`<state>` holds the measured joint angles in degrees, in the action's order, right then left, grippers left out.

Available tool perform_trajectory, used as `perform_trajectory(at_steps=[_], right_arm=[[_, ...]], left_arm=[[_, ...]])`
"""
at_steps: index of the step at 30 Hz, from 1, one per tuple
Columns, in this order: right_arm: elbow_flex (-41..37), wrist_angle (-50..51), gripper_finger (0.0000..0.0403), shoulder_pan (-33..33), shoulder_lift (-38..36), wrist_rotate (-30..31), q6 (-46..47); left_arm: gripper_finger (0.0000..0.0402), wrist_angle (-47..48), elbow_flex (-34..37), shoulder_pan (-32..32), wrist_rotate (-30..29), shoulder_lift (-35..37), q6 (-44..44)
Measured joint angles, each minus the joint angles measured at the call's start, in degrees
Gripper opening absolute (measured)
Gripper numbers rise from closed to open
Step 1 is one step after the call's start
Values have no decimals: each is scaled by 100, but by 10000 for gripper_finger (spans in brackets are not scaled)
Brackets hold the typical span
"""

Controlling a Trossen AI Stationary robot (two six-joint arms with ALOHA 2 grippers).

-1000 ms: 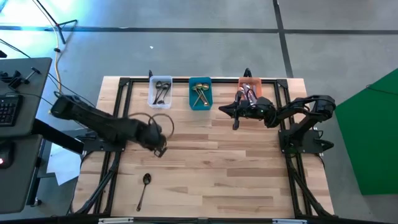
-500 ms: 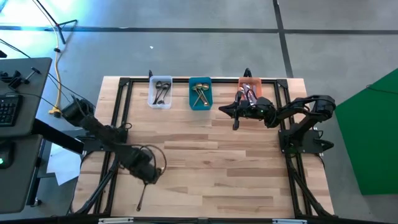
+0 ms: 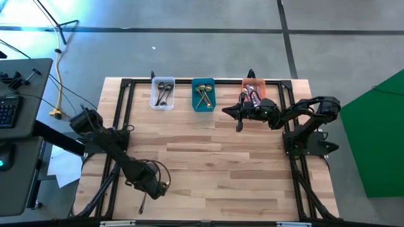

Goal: Sort silverware by color (type)
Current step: Put the black spoon into the transparent bin

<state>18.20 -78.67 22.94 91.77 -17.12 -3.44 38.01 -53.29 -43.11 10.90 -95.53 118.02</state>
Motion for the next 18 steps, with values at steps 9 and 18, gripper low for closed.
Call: perform_trajectory(at_steps=[9, 18], right_arm=[[2, 3, 0, 0, 2, 0, 2], [4, 2, 0, -9, 2, 0, 2]], left_arm=[[139, -67, 0, -380, -39, -315, 918], [41, -66, -3, -460, -319, -315, 853]])
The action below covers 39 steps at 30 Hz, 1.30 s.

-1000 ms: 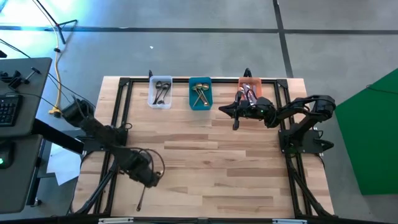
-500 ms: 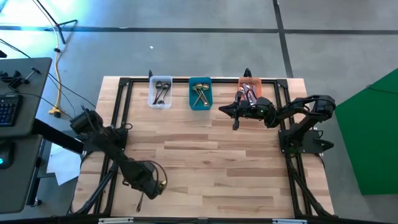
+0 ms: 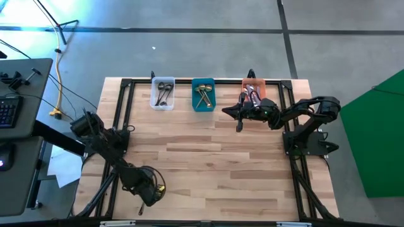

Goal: Sort silverware by color (type)
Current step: Put the black spoon into the transparent bin

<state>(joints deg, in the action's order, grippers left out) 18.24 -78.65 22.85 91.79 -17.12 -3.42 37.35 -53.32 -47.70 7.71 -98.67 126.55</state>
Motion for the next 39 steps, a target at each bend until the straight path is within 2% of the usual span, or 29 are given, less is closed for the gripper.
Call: perform_trajectory(at_steps=[3, 8, 13, 17, 23, 29, 34, 39], right_arm=[[0, 0, 0, 0, 0, 0, 3], [0, -2, 0, 0, 2, 0, 24], [0, -4, 0, 0, 2, 0, 57], [0, -2, 0, 0, 2, 0, 58], [0, -2, 0, 0, 2, 0, 66], [0, -2, 0, 0, 2, 0, 96], [0, 0, 0, 0, 2, 2, 80], [0, 2, 0, 0, 2, 2, 57]], left_arm=[[8, 130, 0, 67, -60, 29, -269], [4, 753, 14, 606, -517, 382, -1063], [2, 1720, 13, 1561, -1131, 1033, -2412], [1, 2281, 14, 2604, -1536, 1435, -3883], [1, 2224, 13, 4663, -1998, 1988, -6407], [1, 1817, 13, 6823, -1918, 2414, -8441], [0, 1344, -351, 8225, -1630, 2287, -9756], [0, 1197, -1284, 9034, -1487, 1650, -10761]])
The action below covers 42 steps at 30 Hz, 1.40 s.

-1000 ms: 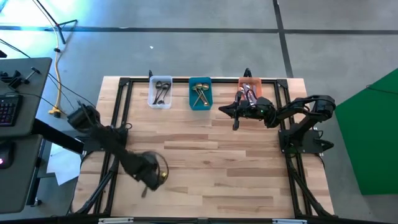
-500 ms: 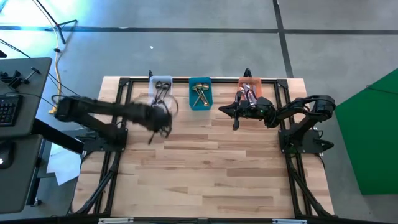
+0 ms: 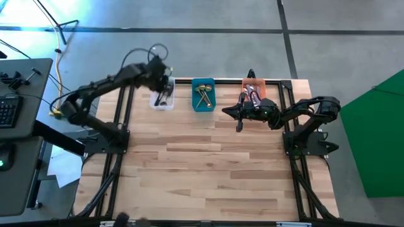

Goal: Sort silverware by color (type)
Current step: Put the black spoon into the transparent bin, then return to Home Position

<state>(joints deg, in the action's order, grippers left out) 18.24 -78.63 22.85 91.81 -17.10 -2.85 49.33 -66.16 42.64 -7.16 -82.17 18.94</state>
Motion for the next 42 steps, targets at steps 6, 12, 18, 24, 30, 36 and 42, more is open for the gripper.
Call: perform_trajectory(at_steps=[6, 12, 18, 24, 30, 36, 42], right_arm=[[0, 2, 0, 0, 0, 0, 0], [0, 20, 0, 0, 0, 0, -14], [0, 32, 0, 0, 0, 0, -16], [0, 42, 0, -1, 0, 0, -15], [0, 49, 0, 0, 0, 0, -15], [0, 60, 0, -1, 0, 1, -56], [0, 118, 0, -2, 0, 1, -56]], left_arm=[[0, 77, -867, 560, 573, -1086, -573], [0, 311, -943, 798, 966, -1888, -743], [0, 180, -945, 804, 962, -2245, -823], [0, 137, -945, 838, 945, -2615, -865], [1, 110, -945, 991, 811, -2702, -843], [32, 142, -945, 1029, 748, -2669, -767], [92, 37, -912, 786, -11, -2541, -1012]])
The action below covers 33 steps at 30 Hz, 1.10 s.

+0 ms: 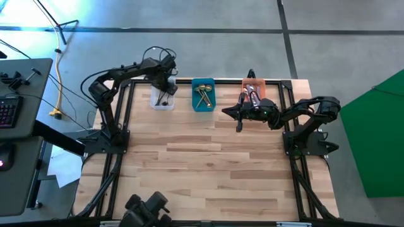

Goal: Sort silverware by color (type)
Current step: Return to Home Position

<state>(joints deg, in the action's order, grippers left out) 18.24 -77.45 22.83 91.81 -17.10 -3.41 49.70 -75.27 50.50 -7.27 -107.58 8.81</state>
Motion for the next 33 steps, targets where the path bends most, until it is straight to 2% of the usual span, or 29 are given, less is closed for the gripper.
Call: perform_trajectory(at_steps=[5, 10, 15, 19, 22, 26, 30, 33], right_arm=[[0, 9, 0, 26, 0, 1, 0], [0, 9, 0, 82, -38, 4, 120], [-6, 24, 0, 92, -265, 1, 263], [-187, 380, 0, 87, -875, 6, 210], [-314, 1055, 0, 63, -1508, 275, 99], [-387, 2723, 0, -139, -2387, 1049, -258], [-387, 4204, 0, -317, -3220, 1155, -413], [-387, 4914, 0, -370, -3772, 1111, -422]], left_arm=[[107, -734, 591, -378, -77, 557, -55], [91, -1974, 1656, -760, 52, 1530, -102], [71, -3559, 2858, -1274, 424, 2632, -259], [57, -5111, 3807, -1699, 673, 3378, -555], [45, -6330, 4488, -1949, 1013, 3774, -804], [26, -7679, 5231, -2207, 1498, 4121, -1045], [5, -8373, 5729, -2382, 2036, 4396, -1101], [1, -8510, 5998, -2462, 2208, 4665, -1100]])
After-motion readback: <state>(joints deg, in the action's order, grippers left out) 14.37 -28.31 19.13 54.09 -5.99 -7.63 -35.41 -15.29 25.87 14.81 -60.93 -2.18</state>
